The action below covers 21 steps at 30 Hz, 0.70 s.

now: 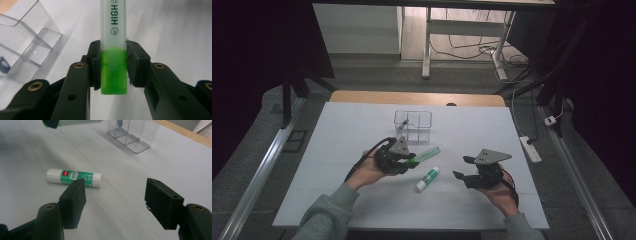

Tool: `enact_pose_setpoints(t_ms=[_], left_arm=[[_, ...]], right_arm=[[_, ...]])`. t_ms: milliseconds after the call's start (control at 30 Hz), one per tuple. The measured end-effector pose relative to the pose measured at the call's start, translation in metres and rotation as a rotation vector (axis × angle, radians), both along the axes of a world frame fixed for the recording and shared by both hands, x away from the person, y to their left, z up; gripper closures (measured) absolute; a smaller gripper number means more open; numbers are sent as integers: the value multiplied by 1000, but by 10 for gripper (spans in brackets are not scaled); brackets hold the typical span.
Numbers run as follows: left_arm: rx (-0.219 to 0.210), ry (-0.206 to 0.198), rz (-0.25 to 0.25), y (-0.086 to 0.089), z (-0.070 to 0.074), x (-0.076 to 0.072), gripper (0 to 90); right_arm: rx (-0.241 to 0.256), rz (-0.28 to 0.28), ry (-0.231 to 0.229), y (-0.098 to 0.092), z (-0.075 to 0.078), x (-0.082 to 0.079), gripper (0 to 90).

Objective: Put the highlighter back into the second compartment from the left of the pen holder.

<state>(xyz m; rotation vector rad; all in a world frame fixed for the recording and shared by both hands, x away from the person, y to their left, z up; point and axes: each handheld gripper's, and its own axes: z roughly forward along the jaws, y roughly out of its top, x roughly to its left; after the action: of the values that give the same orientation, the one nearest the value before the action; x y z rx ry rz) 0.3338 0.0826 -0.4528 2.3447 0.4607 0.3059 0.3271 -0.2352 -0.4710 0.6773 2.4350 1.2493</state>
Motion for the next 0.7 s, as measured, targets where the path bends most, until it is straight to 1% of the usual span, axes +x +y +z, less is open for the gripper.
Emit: enact_pose_setpoints(t_ms=[133,233,367,500,533,700], left_arm=[[30,1,-33,-4,-3,-1,661],[45,4,-51,-5,-4,-2,661],[51,8,-61,-7,-5,-2,661],[70,10,-66,-10,-8,-3,661],[76,12,-68,-11,-9,-3,661],[103,22,-82,-16,-13,-4,660]], right_arm=[[-17,21,-2,6,4,1,322],[-39,41,3,10,6,1,318],[-54,62,-1,17,9,1,315],[-73,92,-20,29,16,4,313],[-81,98,-27,32,17,5,313],[-127,141,-34,48,21,10,313]])
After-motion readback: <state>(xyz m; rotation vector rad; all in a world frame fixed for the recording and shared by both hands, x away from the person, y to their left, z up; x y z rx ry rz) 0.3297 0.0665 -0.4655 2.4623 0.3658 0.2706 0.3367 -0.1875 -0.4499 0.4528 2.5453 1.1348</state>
